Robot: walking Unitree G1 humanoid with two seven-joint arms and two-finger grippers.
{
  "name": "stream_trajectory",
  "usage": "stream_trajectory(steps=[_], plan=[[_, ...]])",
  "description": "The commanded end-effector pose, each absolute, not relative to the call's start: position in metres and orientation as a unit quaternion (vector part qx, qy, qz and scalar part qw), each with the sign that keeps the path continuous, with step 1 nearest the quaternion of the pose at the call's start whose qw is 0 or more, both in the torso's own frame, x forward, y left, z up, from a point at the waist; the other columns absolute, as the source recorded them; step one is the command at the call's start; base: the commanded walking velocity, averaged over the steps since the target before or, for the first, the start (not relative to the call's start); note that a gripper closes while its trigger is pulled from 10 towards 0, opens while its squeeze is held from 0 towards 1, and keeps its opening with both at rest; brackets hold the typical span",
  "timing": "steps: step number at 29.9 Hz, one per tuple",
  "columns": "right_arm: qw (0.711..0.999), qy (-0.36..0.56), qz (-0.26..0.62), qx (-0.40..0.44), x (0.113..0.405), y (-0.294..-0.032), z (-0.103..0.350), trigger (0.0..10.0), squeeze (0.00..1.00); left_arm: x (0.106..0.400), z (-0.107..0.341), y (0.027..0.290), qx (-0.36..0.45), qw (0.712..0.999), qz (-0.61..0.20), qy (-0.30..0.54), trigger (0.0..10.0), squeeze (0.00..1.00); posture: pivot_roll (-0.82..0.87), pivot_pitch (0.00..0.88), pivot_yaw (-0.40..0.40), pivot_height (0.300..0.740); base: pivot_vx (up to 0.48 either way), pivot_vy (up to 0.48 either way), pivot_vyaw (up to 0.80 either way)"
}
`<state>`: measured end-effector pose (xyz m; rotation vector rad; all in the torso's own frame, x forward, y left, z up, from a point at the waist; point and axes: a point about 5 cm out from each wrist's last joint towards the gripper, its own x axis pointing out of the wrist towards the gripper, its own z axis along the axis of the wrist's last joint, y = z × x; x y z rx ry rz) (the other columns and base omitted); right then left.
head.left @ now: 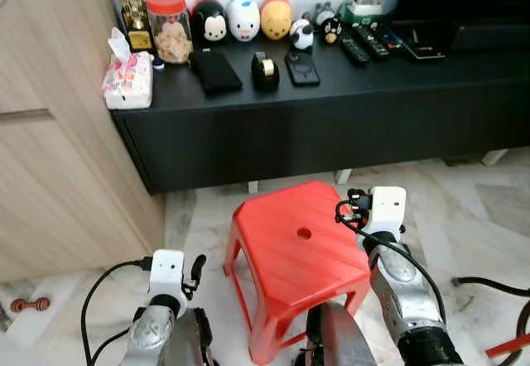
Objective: Hang keys on a hook
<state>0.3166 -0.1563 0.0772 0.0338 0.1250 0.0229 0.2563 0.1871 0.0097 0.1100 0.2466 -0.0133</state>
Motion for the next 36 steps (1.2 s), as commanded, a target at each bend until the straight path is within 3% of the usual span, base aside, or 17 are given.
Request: stream_trajectory(steps=[1,9,18,31,36], plan=[[0.998,0.052,-0.002,0.022,0.318,-0.161,0.083,10.0,0.00,0.253,0.006,0.188,0.050,0.990,-0.004,0.129,10.0,0.00,-0.08,0.064,-0.045,0.599,-0.319,0.000,0.00],[0.998,0.058,-0.015,0.000,0.319,-0.165,0.082,10.0,0.00,0.255,0.008,0.188,0.055,0.991,-0.008,0.125,10.0,0.00,-0.08,0.057,-0.045,0.612,-0.162,0.000,0.00],[0.998,0.056,-0.015,0.003,0.320,-0.165,0.085,10.0,0.00,0.258,0.014,0.186,0.062,0.992,-0.016,0.109,10.0,0.00,-0.08,0.040,-0.041,0.657,0.000,0.000,0.00],[0.997,0.071,0.034,0.017,0.322,-0.153,0.092,10.0,0.00,0.267,0.046,0.190,0.059,0.997,-0.020,0.039,10.0,0.00,-0.09,0.020,-0.042,0.737,0.000,0.000,0.00],[0.994,0.075,0.076,0.039,0.325,-0.140,0.105,10.0,0.00,0.281,0.072,0.181,0.022,0.999,-0.030,0.000,10.0,0.00,-0.09,0.016,-0.044,0.740,0.000,0.000,0.00]])
